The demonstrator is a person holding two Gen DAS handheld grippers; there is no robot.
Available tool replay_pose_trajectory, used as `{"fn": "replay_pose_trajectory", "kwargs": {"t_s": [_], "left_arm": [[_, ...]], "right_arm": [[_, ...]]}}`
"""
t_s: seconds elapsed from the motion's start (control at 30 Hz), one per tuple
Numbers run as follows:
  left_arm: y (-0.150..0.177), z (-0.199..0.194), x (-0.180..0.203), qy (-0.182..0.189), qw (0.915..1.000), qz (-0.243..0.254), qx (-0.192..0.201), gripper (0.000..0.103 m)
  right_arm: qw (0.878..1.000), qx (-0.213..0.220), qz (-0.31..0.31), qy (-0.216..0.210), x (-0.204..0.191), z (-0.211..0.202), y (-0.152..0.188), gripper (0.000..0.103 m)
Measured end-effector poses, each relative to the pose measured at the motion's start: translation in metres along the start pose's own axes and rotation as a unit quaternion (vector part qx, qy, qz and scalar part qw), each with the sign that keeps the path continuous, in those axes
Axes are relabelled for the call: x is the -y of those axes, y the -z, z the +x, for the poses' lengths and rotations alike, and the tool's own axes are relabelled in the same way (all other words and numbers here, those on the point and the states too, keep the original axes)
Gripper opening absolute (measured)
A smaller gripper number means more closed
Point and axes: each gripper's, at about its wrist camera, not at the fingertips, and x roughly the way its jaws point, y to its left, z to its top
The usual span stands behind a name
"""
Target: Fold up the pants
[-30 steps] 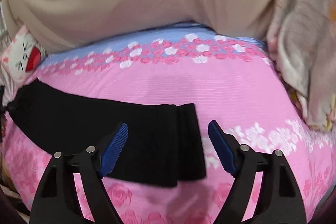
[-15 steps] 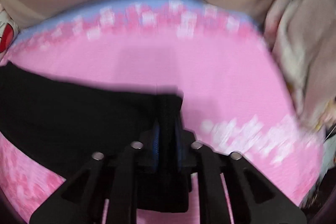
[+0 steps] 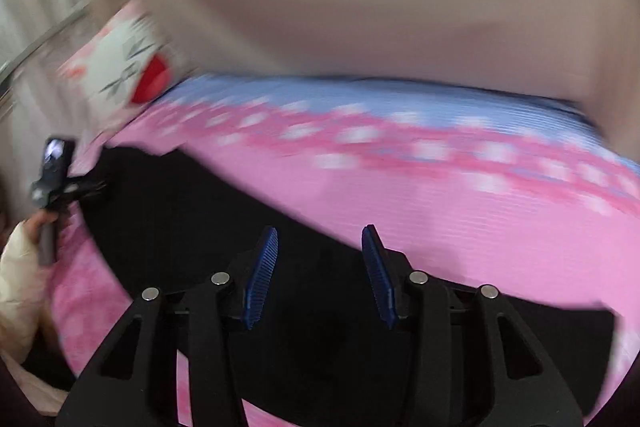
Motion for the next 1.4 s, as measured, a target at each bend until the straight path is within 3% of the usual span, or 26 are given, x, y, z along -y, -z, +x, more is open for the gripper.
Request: {"fn": "replay_pose_trajectory", "kwargs": {"t_s": [0.1, 0.17, 0.27, 0.3, 0.37, 0.47, 0.57, 0.63, 0.73, 0.8, 0.93, 1.07, 1.23, 1.4], "left_arm": [[0.012, 0.002, -0.022, 0.003, 0.9999, -0.009, 0.002, 0.098], [0.020, 0.007, -0.037, 0.023, 0.9996, -0.015, 0.004, 0.098], [0.022, 0.011, -0.048, 0.058, 0.9979, -0.030, 0.000, 0.098], [0.022, 0.010, -0.048, 0.059, 0.9978, -0.030, 0.000, 0.098], [0.021, 0.009, -0.045, 0.053, 0.9983, -0.023, 0.003, 0.098], [0.022, 0.010, -0.045, 0.056, 0.9982, -0.020, 0.008, 0.098], [0.023, 0.011, -0.047, 0.062, 0.9978, -0.021, 0.010, 0.098], [0.023, 0.010, -0.047, 0.061, 0.9979, -0.021, 0.011, 0.098], [0.023, 0.010, -0.047, 0.060, 0.9980, -0.019, 0.012, 0.098], [0.024, 0.010, -0.047, 0.060, 0.9979, -0.019, 0.012, 0.098], [0.022, 0.009, -0.046, 0.054, 0.9982, -0.023, 0.009, 0.098], [0.021, 0.003, -0.044, 0.046, 0.9985, -0.028, 0.005, 0.097], [0.026, -0.023, -0.027, 0.033, 0.9990, -0.016, 0.023, 0.097], [0.027, -0.054, 0.010, 0.038, 0.9981, 0.003, 0.047, 0.097]], "right_arm": [[0.996, -0.036, -0.037, -0.068, -0.061, 0.074, -0.040, 0.042], [0.992, -0.069, -0.041, -0.098, -0.094, 0.123, -0.062, 0.041], [0.988, -0.114, -0.056, -0.093, -0.125, 0.194, -0.081, 0.042], [0.989, -0.114, -0.074, -0.064, -0.135, 0.212, -0.085, 0.042], [0.991, -0.090, -0.094, -0.034, -0.153, 0.215, -0.097, 0.042], [0.995, -0.047, -0.069, -0.056, -0.155, 0.194, -0.095, 0.042], [0.991, -0.068, -0.102, -0.046, -0.171, 0.204, -0.081, 0.042], [0.993, -0.060, -0.101, -0.030, -0.173, 0.215, -0.083, 0.041], [0.997, -0.032, -0.046, -0.044, -0.164, 0.202, -0.089, 0.042], [0.997, -0.027, -0.058, -0.047, -0.167, 0.190, -0.083, 0.041], [0.996, -0.050, -0.068, 0.017, -0.141, 0.194, -0.059, 0.040], [1.000, -0.001, -0.019, 0.015, -0.103, 0.129, -0.035, 0.041], [0.995, 0.004, 0.009, 0.095, -0.041, 0.057, 0.032, 0.041], [0.977, 0.004, 0.076, 0.201, 0.037, -0.015, 0.107, 0.041]]}}
